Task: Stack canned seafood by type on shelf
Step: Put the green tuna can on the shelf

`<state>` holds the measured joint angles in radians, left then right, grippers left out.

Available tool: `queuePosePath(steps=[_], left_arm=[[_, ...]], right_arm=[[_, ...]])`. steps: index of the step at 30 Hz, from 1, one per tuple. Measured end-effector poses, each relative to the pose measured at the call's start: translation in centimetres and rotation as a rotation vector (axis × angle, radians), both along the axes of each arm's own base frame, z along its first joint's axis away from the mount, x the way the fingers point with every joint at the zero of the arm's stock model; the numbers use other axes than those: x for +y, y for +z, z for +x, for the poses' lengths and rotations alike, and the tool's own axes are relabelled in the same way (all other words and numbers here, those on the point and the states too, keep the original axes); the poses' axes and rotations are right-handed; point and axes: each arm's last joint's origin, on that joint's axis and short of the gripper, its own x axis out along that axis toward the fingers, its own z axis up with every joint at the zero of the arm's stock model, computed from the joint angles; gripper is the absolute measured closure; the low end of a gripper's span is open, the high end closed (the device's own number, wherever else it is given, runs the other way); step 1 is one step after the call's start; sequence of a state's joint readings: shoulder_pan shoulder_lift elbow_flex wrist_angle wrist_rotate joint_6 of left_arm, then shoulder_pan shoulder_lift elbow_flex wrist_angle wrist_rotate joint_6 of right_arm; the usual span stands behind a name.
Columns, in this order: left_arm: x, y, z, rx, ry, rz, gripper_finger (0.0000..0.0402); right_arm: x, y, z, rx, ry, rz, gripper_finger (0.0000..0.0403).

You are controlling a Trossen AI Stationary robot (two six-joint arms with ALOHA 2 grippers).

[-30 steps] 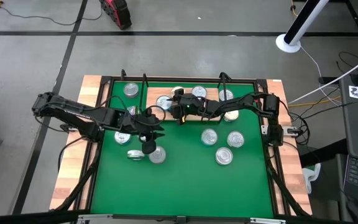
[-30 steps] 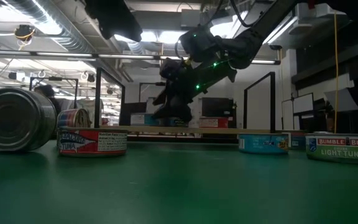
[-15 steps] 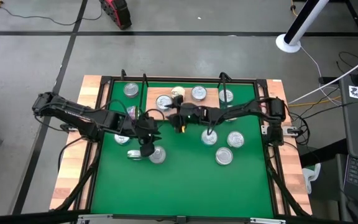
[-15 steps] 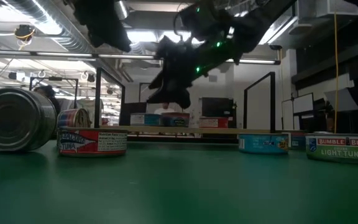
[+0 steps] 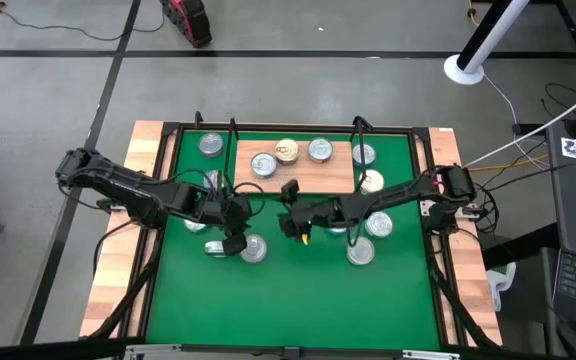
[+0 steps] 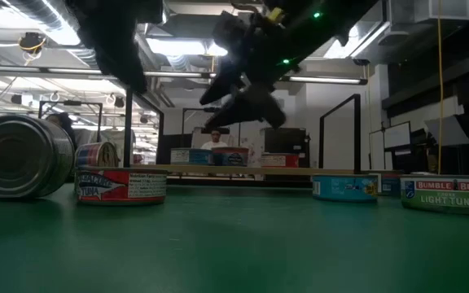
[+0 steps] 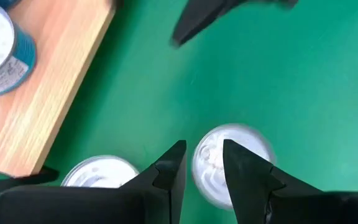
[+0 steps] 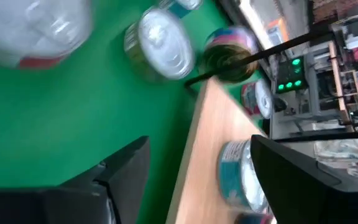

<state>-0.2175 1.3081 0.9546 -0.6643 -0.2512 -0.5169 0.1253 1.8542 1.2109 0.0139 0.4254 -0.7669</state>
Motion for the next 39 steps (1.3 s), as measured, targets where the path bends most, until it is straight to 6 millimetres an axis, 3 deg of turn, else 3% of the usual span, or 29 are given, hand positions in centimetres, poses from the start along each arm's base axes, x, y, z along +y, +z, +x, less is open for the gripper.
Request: queuePosePath(steps=[10, 22, 29, 39], left_arm=[[0.0, -3.3, 1.1, 0.192, 0.009, 0.042, 0.0302], [1.9, -5.3, 1.7, 0.313, 0.045, 0.08, 0.0302], [2.6, -6.0, 2.0, 0.347, 0.088, 0.024, 0.0302], [2.6, -7.7, 2.5, 0.418, 0.078, 0.027, 0.0302]], right_arm=[[3.2, 2.6, -4.3, 0.178, 0.007, -0.015, 0.0127], [2.5, 7.7, -9.4, 0.163, -0.121, 0.137, 0.0127], [2.1, 8.6, -11.6, 0.215, -0.193, 0.231, 0.0127], [2.3, 8.3, -12.1, 0.274, -0.186, 0.349, 0.0127]])
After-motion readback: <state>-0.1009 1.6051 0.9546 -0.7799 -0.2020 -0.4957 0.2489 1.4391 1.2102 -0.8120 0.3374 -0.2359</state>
